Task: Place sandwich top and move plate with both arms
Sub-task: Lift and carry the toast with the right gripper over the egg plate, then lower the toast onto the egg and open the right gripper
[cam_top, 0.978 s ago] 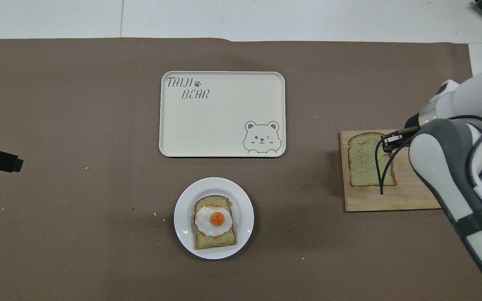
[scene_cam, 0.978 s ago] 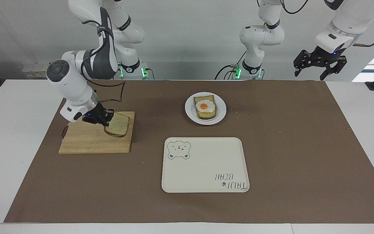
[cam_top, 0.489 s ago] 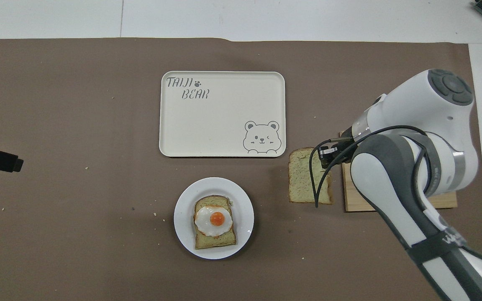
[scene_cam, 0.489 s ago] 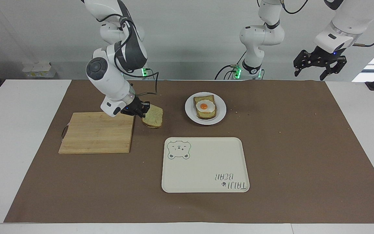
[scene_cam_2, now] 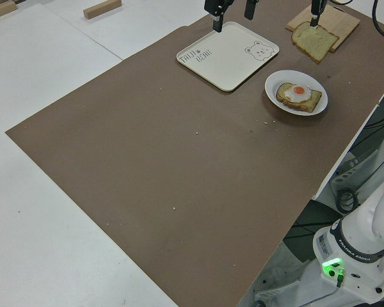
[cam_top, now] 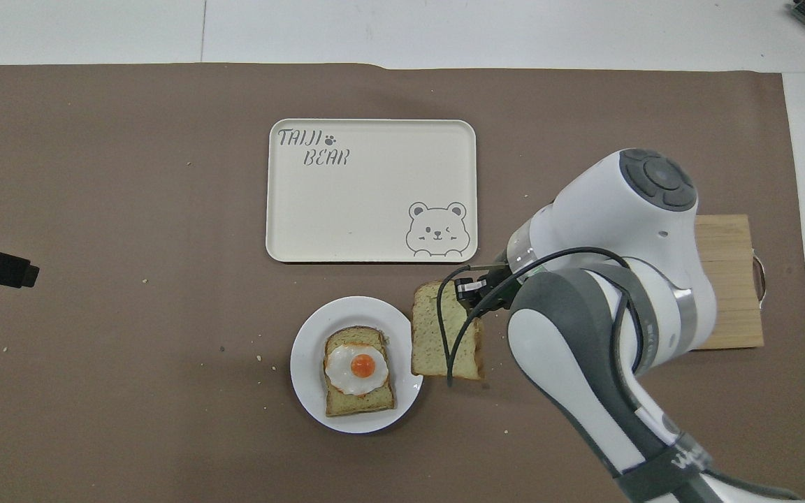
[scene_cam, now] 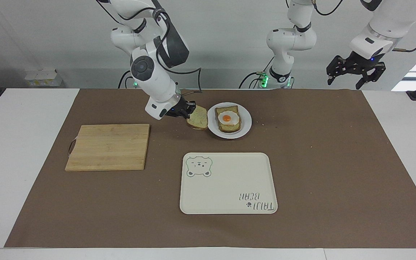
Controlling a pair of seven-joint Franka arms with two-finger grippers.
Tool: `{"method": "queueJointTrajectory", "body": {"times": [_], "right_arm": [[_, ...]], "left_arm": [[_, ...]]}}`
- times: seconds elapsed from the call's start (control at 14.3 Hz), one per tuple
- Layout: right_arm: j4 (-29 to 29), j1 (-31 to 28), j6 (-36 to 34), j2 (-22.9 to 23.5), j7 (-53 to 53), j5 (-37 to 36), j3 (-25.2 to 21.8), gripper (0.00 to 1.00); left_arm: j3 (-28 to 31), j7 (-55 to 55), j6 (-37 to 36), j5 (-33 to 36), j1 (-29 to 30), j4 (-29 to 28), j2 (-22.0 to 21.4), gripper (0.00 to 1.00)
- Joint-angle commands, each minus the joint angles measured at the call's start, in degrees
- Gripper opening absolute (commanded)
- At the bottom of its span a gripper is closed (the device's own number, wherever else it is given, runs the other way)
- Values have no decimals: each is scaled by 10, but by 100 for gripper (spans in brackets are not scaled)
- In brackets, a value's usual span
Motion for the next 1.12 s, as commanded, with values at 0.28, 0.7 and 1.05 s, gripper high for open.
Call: {"method": "queueJointTrajectory", "body": {"times": [0.28, 0.7, 1.05], "right_arm": [[-60, 102, 119, -7, 114, 39, -1, 0], [-73, 128, 161, 10, 125, 39, 0, 0], [-73, 148, 219, 46, 115, 39, -1, 0]], "left_arm": [[3, -2, 0, 7, -7, -19, -17, 100], [3, -2, 0, 7, -7, -19, -17, 100], [3, -2, 0, 7, -7, -19, -17, 100]]}}
